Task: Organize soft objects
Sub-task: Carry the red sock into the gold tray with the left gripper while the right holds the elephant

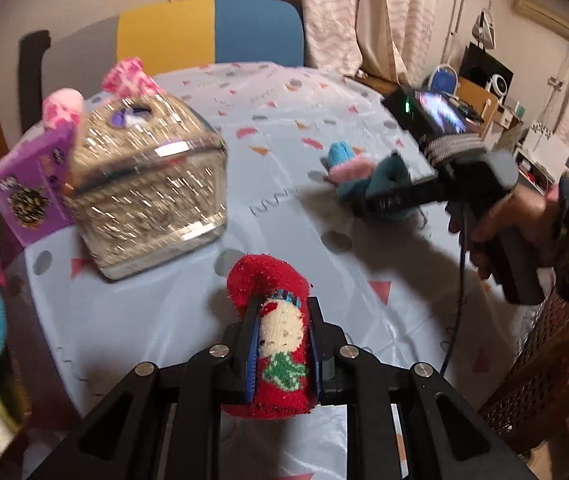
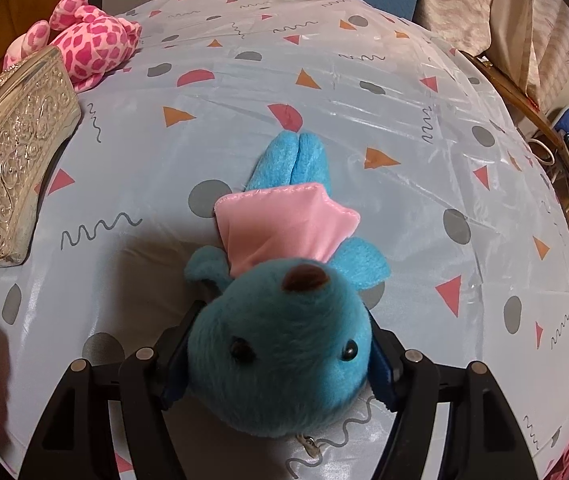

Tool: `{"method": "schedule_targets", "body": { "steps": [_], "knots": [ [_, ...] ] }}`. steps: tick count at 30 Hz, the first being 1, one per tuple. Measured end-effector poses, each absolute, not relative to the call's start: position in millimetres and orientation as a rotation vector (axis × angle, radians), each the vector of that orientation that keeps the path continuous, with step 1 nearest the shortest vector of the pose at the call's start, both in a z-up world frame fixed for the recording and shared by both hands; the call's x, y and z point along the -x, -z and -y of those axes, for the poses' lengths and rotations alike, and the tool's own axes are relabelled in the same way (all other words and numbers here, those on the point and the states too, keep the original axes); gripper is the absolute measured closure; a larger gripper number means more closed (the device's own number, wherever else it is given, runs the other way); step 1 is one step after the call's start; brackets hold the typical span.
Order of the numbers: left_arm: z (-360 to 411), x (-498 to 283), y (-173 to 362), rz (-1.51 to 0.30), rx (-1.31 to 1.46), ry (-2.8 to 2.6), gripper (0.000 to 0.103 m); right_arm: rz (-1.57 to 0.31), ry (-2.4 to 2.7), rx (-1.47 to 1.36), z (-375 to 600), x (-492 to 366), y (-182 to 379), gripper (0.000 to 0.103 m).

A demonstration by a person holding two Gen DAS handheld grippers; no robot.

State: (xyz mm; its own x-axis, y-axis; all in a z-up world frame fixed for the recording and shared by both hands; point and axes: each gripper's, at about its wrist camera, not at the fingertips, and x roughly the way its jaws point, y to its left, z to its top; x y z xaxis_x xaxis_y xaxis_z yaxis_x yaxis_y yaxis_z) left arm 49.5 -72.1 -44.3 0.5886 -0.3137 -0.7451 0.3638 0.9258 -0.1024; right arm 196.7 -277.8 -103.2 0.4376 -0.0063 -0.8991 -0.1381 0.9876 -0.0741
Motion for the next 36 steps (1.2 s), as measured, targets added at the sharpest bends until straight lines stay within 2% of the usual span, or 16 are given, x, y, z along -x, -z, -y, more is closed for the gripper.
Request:
{"method": "schedule_targets", "body": {
  "steps": [12, 28, 36],
  "knots": [
    [40.2, -30.4, -9.7, -0.759, -0.009, 0.332, 0.083, -1.117, -0.089, 0.158, 274.9, -196.5, 101.7, 0.034],
    [-11.9, -12.8, -28.0, -0.736, 0.045, 0.253, 0.083, -1.114, -0.089, 0.146, 277.6, -196.8, 103.9, 0.034],
    [-85.8, -1.9, -39.2, -0.717, 0.178, 0.155, 0.083, -1.136, -0.057, 0.158, 271.9, -196.2, 101.6, 0.036]
  ]
}}
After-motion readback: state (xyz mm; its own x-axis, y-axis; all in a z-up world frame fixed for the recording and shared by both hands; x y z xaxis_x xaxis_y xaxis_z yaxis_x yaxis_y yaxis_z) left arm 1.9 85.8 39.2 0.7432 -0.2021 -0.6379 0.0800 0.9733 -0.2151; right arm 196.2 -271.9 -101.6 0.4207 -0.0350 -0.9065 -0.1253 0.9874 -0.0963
